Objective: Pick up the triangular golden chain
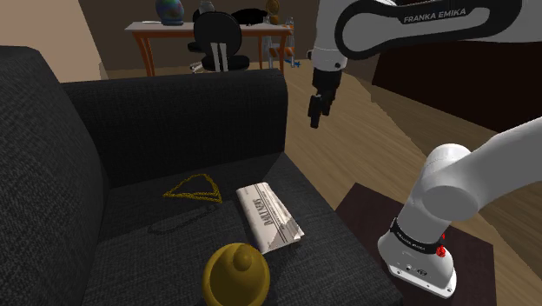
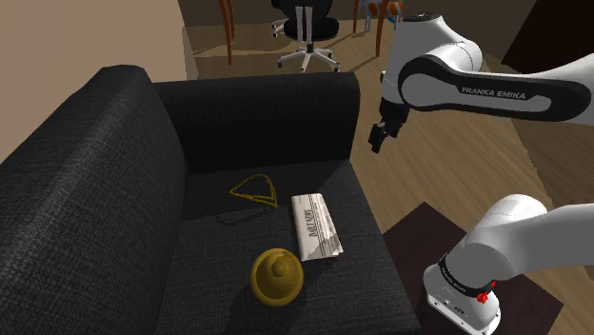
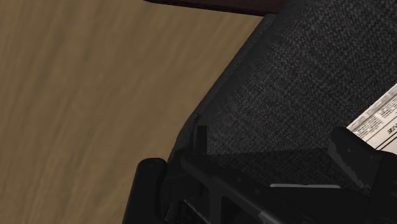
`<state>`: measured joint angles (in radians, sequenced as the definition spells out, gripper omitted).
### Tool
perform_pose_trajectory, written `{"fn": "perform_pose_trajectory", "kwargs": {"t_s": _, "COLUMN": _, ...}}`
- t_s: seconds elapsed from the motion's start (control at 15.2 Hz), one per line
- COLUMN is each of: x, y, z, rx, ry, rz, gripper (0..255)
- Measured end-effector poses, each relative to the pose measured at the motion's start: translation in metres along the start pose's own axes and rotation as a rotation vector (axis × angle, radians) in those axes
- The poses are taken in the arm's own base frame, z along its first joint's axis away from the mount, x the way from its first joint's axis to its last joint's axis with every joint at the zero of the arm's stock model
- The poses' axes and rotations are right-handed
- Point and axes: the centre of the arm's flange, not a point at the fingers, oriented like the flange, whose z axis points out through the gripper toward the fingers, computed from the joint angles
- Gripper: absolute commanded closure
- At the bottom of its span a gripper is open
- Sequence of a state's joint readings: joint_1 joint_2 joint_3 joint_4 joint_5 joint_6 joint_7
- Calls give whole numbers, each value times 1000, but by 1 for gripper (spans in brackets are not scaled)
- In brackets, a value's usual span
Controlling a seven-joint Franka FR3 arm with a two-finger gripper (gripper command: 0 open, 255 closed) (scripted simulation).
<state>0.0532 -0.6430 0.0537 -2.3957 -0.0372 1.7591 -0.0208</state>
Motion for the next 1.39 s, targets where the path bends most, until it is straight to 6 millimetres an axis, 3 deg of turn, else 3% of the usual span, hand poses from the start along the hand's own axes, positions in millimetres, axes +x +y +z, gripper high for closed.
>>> {"fn": "perform_pose_trajectory", "kwargs": {"t_s": 1.39, "x": 172, "y": -198, "z": 80, "rx": 6, "ry": 33, "rz": 95, "gripper": 0}}
